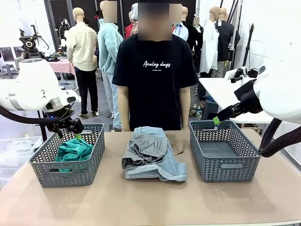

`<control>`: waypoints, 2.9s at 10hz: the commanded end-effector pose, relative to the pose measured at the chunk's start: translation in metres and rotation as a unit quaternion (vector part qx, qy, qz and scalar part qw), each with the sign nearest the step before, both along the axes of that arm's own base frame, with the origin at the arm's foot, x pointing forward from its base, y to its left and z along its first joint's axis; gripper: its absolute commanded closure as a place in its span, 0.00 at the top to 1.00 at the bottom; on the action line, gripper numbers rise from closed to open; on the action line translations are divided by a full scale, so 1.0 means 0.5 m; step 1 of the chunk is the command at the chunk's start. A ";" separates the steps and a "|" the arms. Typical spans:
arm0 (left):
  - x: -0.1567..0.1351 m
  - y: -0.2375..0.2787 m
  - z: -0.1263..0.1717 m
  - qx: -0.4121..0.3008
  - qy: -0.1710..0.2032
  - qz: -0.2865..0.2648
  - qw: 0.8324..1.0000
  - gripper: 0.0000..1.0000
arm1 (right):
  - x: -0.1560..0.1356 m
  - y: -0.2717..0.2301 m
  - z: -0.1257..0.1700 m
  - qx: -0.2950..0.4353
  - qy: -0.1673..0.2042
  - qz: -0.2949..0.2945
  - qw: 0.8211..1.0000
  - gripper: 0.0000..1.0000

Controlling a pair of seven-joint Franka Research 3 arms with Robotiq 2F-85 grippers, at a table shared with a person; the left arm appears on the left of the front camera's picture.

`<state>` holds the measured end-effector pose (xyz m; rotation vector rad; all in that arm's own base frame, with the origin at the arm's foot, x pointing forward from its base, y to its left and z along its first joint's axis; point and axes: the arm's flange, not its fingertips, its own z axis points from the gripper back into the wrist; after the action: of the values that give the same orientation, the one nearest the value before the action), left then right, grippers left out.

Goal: Sort the tops and bottoms.
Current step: Lift clothes from the center of the table with your right hand.

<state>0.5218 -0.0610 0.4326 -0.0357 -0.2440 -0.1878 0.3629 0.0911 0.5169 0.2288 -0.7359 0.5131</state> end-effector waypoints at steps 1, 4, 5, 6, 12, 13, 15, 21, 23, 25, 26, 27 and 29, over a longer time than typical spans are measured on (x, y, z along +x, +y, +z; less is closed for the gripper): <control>-0.002 0.004 0.000 0.004 0.000 -0.002 1.000 0.91 | 0.004 0.000 -0.004 0.006 -0.001 0.005 1.000 1.00; -0.002 0.004 0.000 0.004 0.000 -0.002 1.000 0.91 | 0.004 0.000 -0.004 0.006 -0.001 0.005 1.000 1.00; -0.002 0.004 0.000 0.004 0.000 -0.002 1.000 0.91 | 0.004 0.000 -0.004 0.006 -0.001 0.005 1.000 1.00; -0.002 0.004 0.000 0.004 0.000 -0.002 1.000 0.91 | 0.004 0.000 -0.004 0.006 -0.001 0.005 1.000 1.00; -0.125 -0.225 0.185 0.005 -0.064 -0.209 0.976 0.91 | 0.004 0.000 -0.004 0.006 -0.001 0.005 1.000 1.00; -0.143 -0.261 0.210 -0.001 -0.068 -0.245 0.967 0.91 | 0.004 0.000 -0.004 0.006 -0.001 0.005 1.000 1.00; -0.164 -0.317 0.242 0.004 -0.064 -0.325 0.944 0.91 | 0.004 0.000 -0.004 0.006 -0.001 0.005 1.000 1.00; -0.156 -0.295 0.243 0.006 -0.067 -0.288 0.955 0.91 | 0.004 0.000 -0.004 0.006 -0.001 0.005 1.000 1.00; -0.156 -0.295 0.243 0.006 -0.067 -0.288 0.955 0.91 | 0.008 0.046 0.020 0.007 0.000 0.054 0.999 1.00; -0.156 -0.295 0.243 0.006 -0.067 -0.288 0.955 0.91 | 0.091 0.170 0.042 -0.034 0.020 0.104 0.994 1.00; -0.156 -0.295 0.243 0.006 -0.067 -0.288 0.955 0.91 | 0.135 0.231 0.037 -0.052 0.035 0.116 0.991 1.00; -0.156 -0.295 0.243 0.006 -0.067 -0.288 0.955 0.91 | 0.176 0.274 0.023 -0.067 0.041 0.123 0.989 1.00; -0.156 -0.295 0.243 0.006 -0.067 -0.288 0.955 0.91 | 0.252 0.361 -0.045 -0.077 0.075 0.149 0.983 1.00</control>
<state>0.4436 -0.2109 0.5530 -0.0901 -0.3654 -0.7730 0.4616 0.2694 0.4965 0.2247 -0.5523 0.7897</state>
